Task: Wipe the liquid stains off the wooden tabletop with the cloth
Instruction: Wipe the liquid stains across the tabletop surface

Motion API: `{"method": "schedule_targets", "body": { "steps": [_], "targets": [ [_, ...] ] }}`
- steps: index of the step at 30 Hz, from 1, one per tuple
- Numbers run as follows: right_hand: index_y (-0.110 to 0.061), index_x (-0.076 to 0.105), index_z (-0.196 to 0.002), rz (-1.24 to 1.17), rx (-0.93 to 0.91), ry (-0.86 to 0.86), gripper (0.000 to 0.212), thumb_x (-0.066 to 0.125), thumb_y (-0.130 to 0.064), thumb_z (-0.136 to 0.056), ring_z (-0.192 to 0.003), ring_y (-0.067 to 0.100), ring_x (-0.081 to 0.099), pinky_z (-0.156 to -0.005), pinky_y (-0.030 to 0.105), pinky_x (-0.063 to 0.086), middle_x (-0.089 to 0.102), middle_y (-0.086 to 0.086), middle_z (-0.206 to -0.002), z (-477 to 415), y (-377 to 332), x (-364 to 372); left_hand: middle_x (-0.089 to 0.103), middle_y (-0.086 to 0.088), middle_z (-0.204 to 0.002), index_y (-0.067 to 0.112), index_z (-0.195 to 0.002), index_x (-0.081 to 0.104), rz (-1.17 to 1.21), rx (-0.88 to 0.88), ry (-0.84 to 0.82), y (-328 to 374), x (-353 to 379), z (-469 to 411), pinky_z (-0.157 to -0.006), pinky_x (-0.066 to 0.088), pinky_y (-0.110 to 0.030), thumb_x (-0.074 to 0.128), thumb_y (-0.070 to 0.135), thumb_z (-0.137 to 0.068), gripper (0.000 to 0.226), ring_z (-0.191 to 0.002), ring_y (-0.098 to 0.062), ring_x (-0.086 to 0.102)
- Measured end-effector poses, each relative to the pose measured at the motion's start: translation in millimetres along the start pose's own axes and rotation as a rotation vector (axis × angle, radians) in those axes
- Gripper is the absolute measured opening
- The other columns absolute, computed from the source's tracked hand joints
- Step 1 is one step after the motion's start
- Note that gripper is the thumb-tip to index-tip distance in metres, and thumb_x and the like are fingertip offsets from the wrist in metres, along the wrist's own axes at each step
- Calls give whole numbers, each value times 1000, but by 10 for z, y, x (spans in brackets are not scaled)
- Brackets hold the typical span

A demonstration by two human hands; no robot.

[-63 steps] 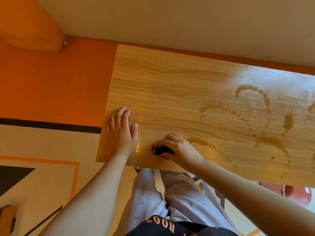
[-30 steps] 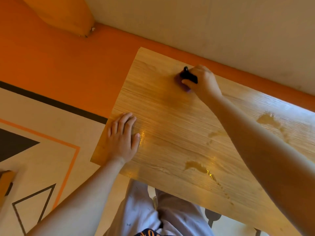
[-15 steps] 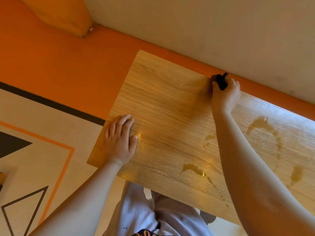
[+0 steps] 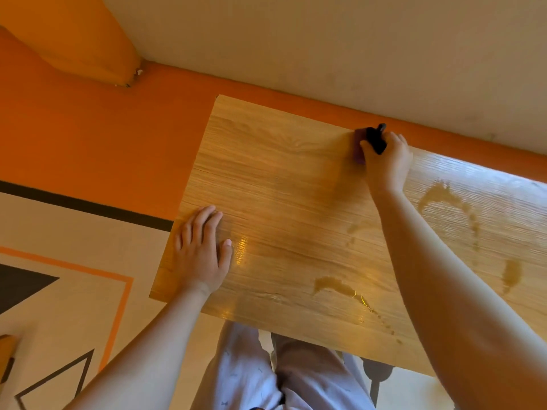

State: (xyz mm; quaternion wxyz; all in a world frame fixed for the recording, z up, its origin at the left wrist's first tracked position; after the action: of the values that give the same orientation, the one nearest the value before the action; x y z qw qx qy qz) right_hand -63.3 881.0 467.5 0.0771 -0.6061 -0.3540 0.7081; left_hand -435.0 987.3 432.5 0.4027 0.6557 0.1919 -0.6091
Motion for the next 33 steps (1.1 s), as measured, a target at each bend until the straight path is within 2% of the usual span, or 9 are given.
{"method": "schedule_targets", "body": {
  "steps": [4, 8, 13, 16, 19, 24, 27, 31, 33],
  "targets": [
    [-2, 59, -105, 102, 165, 96, 27, 60, -25, -89, -91, 23, 53, -70, 26, 33, 58, 14, -109, -107, 584, -506, 44, -7, -145, 12, -134, 49, 14, 0, 1, -4, -5, 0, -104, 31, -49, 41, 38, -89, 53, -131, -32, 40],
    [-5, 61, -106, 85, 261, 137, 26, 60, -25, -88, -96, 26, 57, -73, 28, 38, 59, 11, -110, -103, 588, -475, 44, -7, -145, 12, -134, 50, 7, 9, 11, -7, -8, 5, -104, 31, -49, 42, 38, -89, 53, -130, -32, 41],
    [-9, 62, -110, 16, 67, 31, 27, 62, -22, -87, -100, 24, 54, -82, 33, 44, 58, 7, -109, -51, -118, 103, 45, -7, -144, 12, -134, 51, 3, 8, 22, -7, -4, 0, -105, 30, -47, 41, 38, -89, 52, -130, -31, 41],
    [-8, 64, -104, -50, -45, -54, 21, 61, -20, -87, -96, 24, 53, -78, 34, 46, 58, 6, -103, 60, -562, 452, 45, -6, -144, 12, -133, 51, 8, 8, 28, -4, -8, 6, -106, 31, -48, 41, 38, -90, 52, -130, -31, 41],
    [-5, 62, -97, -82, -102, -102, 17, 58, -19, -89, -92, 24, 51, -72, 33, 44, 56, 7, -98, 138, -714, 601, 44, -6, -145, 13, -134, 50, 9, 11, 27, -8, -5, -3, -105, 32, -49, 41, 38, -90, 51, -130, -31, 41],
    [-6, 61, -99, -85, -78, -48, 19, 61, -22, -88, -90, 22, 51, -69, 30, 39, 56, 7, -98, 87, -319, 292, 43, -5, -145, 14, -134, 49, 5, 3, 23, -9, 3, 3, -105, 31, -49, 43, 38, -88, 52, -130, -30, 41],
    [-5, 61, -100, -43, 11, 20, 22, 61, -23, -87, -92, 26, 52, -74, 35, 43, 57, 10, -101, 27, 141, -85, 43, -5, -145, 13, -134, 49, 5, 5, 25, -1, -7, 2, -105, 30, -48, 43, 37, -88, 52, -130, -31, 41],
    [-4, 61, -101, 55, 150, 107, 23, 60, -23, -89, -95, 27, 54, -69, 27, 32, 59, 14, -106, 40, 677, -557, 44, -6, -145, 13, -133, 50, 23, 1, 25, 4, -19, 12, -105, 29, -47, 42, 38, -88, 53, -130, -32, 41],
    [-4, 61, -99, 46, 180, 112, 21, 60, -22, -89, -97, 30, 55, -71, 29, 36, 59, 13, -107, 96, 710, -575, 44, -6, -144, 13, -133, 50, 31, -1, 25, 2, -20, 9, -105, 30, -48, 41, 38, -88, 52, -130, -32, 41]
  ]
}}
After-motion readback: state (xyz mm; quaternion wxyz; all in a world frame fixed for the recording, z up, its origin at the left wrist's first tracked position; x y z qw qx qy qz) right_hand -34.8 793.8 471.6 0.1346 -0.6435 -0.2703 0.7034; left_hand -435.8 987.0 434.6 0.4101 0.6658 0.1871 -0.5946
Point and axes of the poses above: each hand's wrist, its own z-axis away from the middle knuckle, its own x-axis out of the palm, y = z × x, the point moved 8 cm from there along -z, towards the middle knuckle
